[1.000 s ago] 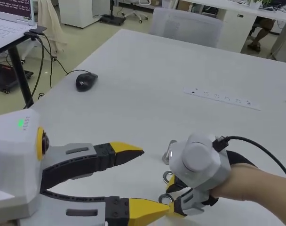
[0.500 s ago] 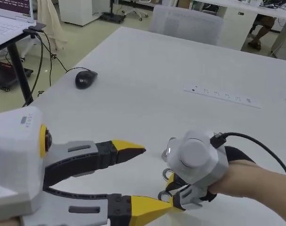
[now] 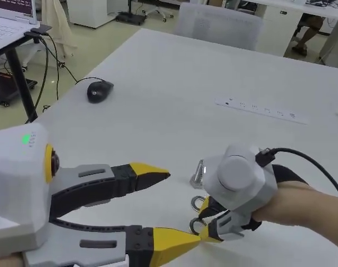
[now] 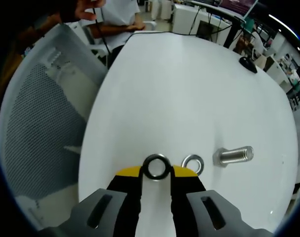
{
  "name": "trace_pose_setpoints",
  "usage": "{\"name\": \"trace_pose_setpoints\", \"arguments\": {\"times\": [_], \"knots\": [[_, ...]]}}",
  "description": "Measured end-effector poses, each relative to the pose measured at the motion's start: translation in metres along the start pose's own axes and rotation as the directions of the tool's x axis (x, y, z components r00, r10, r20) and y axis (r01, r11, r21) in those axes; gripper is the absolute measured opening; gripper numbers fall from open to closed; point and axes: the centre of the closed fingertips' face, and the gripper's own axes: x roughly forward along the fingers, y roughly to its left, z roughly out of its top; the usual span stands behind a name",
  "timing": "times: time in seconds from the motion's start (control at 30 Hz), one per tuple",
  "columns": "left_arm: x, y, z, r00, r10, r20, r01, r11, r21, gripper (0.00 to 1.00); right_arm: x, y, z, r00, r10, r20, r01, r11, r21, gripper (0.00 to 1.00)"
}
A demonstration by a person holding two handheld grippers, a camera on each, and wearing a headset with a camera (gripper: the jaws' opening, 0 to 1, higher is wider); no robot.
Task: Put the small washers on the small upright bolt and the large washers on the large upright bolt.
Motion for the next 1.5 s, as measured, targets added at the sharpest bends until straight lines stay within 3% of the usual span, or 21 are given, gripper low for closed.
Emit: {"name": "trace_pose_setpoints", "arguments": {"times": [0.4,0.83,1.5], "knots": [[0.006,0.000,-0.001,0.9998,-0.017,-0.004,0.017,1.000,-0.001,0.51,-0.035,-0.033,-0.002,0.9971,-0.075,0.012,0.075,0.997,0.015,0.21],[0.007,0.003,-0.004,0.9997,-0.020,-0.011,0.020,1.000,-0.010,0.51,-0.056,-0.073,0.009,0.9904,-0.137,0.020,0.137,0.991,0.007,0.22],[0.008,0.010,-0.007,0.9999,-0.006,-0.016,0.006,1.000,-0.023,0.51,-0.048,-0.101,0.024,0.9914,-0.131,0.002,0.131,0.991,-0.040,0.22]]}}
